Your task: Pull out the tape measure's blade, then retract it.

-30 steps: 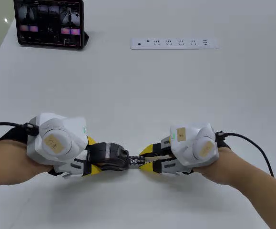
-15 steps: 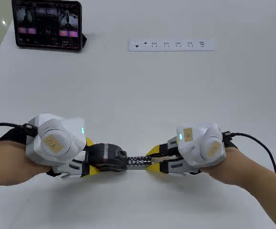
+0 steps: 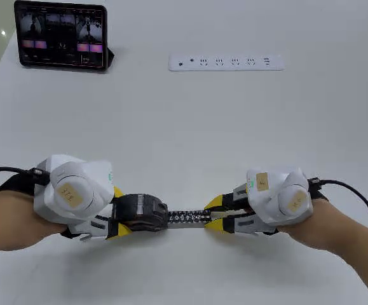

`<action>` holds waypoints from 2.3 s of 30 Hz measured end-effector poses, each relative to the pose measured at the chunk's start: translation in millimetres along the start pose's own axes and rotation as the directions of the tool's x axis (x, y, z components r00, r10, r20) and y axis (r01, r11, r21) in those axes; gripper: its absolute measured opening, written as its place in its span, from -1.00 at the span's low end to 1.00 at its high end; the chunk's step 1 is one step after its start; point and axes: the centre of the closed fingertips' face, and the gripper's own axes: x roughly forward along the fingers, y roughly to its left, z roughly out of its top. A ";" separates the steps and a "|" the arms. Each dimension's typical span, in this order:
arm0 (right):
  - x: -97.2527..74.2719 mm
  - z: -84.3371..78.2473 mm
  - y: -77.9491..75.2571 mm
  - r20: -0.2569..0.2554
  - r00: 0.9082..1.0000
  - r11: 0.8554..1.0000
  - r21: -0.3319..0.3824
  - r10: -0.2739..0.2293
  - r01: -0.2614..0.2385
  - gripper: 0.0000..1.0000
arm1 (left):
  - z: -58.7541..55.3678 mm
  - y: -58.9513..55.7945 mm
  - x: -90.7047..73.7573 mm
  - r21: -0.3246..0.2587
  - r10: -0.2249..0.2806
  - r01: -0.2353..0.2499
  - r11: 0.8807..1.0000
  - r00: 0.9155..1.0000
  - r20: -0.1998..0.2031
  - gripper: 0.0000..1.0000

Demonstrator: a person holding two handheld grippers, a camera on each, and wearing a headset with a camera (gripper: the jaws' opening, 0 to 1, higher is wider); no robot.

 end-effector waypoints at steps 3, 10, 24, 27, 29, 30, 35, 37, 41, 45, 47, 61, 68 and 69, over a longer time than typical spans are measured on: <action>-1.7 -1.3 0.0 -0.002 1.000 1.000 0.002 -0.002 0.002 -0.80 | 0.1 -0.1 -0.1 0.000 0.001 -0.001 1.000 1.000 0.001 -0.47; -6.6 -5.7 -0.4 -0.014 1.000 1.000 0.001 -0.007 0.007 -0.80 | 0.1 0.1 0.0 0.002 0.001 -0.001 1.000 1.000 0.000 -0.48; -18.5 -15.6 -1.0 -0.028 0.999 1.000 0.013 -0.019 0.019 -0.80 | 0.5 -0.4 0.1 0.003 0.002 -0.002 1.000 1.000 0.001 -0.48; -21.4 -18.0 -1.6 -0.031 0.999 1.000 0.015 -0.022 0.022 -0.80 | 0.4 -0.5 0.3 0.004 0.002 -0.002 1.000 1.000 0.000 -0.48; -23.3 -19.6 -1.6 -0.036 0.999 1.000 0.015 -0.024 0.024 -0.80 | 0.4 -0.4 0.3 0.004 0.003 -0.003 1.000 1.000 0.000 -0.48; -24.2 -20.3 -1.2 -0.038 0.999 1.000 0.013 -0.023 0.023 -0.80 | 0.4 -0.5 0.2 0.004 0.003 -0.003 1.000 1.000 0.000 -0.48; -28.9 -24.3 -2.3 -0.047 0.999 1.000 0.013 -0.024 0.024 -0.80 | 0.8 -0.9 -0.1 0.004 0.004 -0.004 1.000 1.000 -0.001 -0.48; -30.3 -25.6 -2.7 -0.051 0.998 1.000 0.013 -0.025 0.026 -0.80 | 1.0 -1.1 -0.3 0.004 0.004 -0.004 1.000 1.000 -0.002 -0.48; -35.0 -29.7 -2.8 -0.060 0.998 0.999 0.017 -0.029 0.030 -0.81 | 1.2 -1.3 -0.6 0.004 0.005 -0.005 1.000 1.000 -0.002 -0.48; -39.3 -33.2 -2.4 -0.069 0.997 0.999 0.019 -0.032 0.034 -0.81 | 1.2 -1.2 -0.7 0.004 0.006 -0.006 1.000 1.000 -0.003 -0.48; -40.9 -34.2 -2.7 -0.071 0.997 0.999 0.021 -0.034 0.036 -0.81 | 1.1 -1.2 -0.8 0.003 0.007 -0.007 1.000 1.000 -0.003 -0.48; -54.6 -45.1 -3.6 -0.100 0.994 0.999 0.023 -0.041 0.044 -0.81 | 0.6 -0.6 -0.6 0.005 0.007 -0.007 1.000 1.000 -0.005 -0.48; -59.4 -50.3 -4.4 -0.117 0.992 0.999 0.012 -0.040 0.042 -0.81 | 0.5 -0.6 -0.3 0.005 0.006 -0.006 1.000 1.000 -0.007 -0.48; -59.6 -50.6 -4.2 -0.119 0.992 0.999 0.012 -0.038 0.040 -0.81 | 0.5 -0.6 -0.3 0.005 0.006 -0.006 1.000 1.000 -0.007 -0.48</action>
